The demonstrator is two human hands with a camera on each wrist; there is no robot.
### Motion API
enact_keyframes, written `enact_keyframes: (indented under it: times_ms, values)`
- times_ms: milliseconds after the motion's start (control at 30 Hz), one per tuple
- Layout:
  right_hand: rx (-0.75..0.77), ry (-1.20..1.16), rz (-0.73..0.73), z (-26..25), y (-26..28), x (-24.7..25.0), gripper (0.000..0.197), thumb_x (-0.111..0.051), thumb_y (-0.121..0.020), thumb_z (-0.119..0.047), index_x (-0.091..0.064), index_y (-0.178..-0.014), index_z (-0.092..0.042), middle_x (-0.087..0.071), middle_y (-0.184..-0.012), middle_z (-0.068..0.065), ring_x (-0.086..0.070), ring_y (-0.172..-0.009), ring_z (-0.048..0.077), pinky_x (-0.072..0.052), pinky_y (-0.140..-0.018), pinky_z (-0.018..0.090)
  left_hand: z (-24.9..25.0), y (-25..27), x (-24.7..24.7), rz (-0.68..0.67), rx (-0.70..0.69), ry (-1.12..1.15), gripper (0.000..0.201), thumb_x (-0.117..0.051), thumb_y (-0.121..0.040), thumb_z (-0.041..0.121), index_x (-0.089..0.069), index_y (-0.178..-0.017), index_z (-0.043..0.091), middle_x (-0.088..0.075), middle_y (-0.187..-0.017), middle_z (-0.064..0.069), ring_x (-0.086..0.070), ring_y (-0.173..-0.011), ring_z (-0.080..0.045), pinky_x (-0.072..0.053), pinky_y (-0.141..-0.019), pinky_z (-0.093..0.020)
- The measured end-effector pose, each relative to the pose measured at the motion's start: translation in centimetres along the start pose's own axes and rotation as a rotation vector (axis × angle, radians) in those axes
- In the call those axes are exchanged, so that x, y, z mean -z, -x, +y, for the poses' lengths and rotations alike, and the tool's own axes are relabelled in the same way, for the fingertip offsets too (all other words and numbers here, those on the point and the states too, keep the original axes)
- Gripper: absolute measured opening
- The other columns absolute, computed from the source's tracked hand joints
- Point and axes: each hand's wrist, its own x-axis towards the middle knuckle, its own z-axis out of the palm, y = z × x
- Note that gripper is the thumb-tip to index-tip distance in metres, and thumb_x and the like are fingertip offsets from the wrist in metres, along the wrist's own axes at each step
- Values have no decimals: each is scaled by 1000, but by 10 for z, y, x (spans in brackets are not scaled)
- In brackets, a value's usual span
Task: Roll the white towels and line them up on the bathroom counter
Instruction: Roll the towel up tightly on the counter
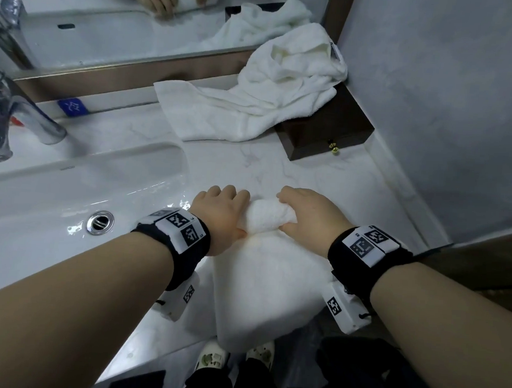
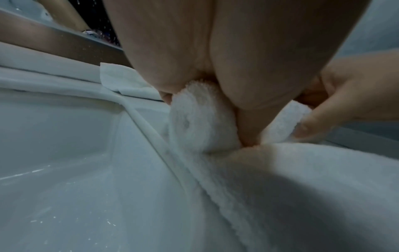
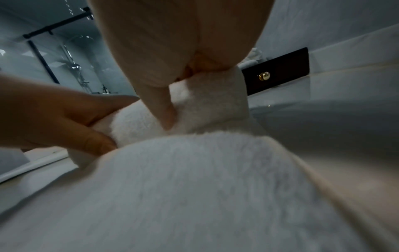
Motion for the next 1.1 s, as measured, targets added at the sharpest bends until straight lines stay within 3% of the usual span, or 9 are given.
enact_keyframes:
  times_ms: [167,300,433,533,633,800,933,1100]
  values:
    - [-88,-140,-42,-3,5,12,35,-65,-83,-42,-53,-109,-23,-63,-110,-1,-58,-100,20,-49,-88,39,-3,1,-5,73,-60,-113,56,-58,-88,50,-33,-131,23,-42,-120,0,-42,-103,-23,-33,-88,-33]
    - [-145,-260,-65,-4,3,16,25,-68,-86,-34,-58,-108,-27,-62,-109,-6,-58,-102,14,-48,-89,29,-1,2,-7,110,-69,-156,48,-61,-87,43,-34,-123,26,-38,-112,1,-30,-90,-20,-26,-80,-31]
    - [-162,-274,-122,-6,-6,20,46,-79,-77,-28,-61,-120,-23,-62,-118,-6,-57,-108,9,-41,-91,18,2,8,-10,135,-73,-191,48,-65,-83,31,-31,-117,26,-34,-108,0,-19,-84,-20,-22,-76,-32]
    - [-199,-231,-192,-6,-14,25,61,-83,-72,-31,-59,-127,-21,-61,-124,-5,-57,-112,10,-43,-98,24,2,11,-10,136,-87,-214,50,-64,-82,27,-29,-118,26,-33,-111,-1,-16,-84,-20,-20,-76,-32]
    - [-238,-145,-280,-6,-19,28,66,-83,-70,-40,-59,-128,-22,-62,-121,-7,-58,-111,13,-45,-99,30,1,14,-7,113,-106,-211,52,-63,-81,22,-28,-120,25,-32,-114,-1,-25,-89,-21,-24,-78,-31]
    - [-225,-101,-356,-10,-20,32,38,-82,-70,-39,-72,-106,-30,-71,-89,-12,-66,-84,11,-54,-82,33,0,19,-5,61,-138,-190,54,-56,-82,16,-29,-128,22,-37,-126,-1,-41,-103,-24,-31,-91,-33]
    - [-182,-5,-339,-20,-19,30,36,-83,-70,-34,-71,-103,-25,-70,-91,-8,-65,-84,15,-54,-83,35,-3,22,-4,14,-172,-151,52,-49,-87,21,-27,-134,19,-43,-123,0,-47,-105,-24,-33,-95,-33]
    - [-140,74,-271,-30,-10,29,35,-80,-75,-27,-70,-108,-21,-69,-101,-1,-62,-94,20,-51,-86,34,-7,26,1,-4,-175,56,56,-53,-93,45,-32,-135,16,-50,-129,-1,-50,-111,-24,-38,-96,-33]
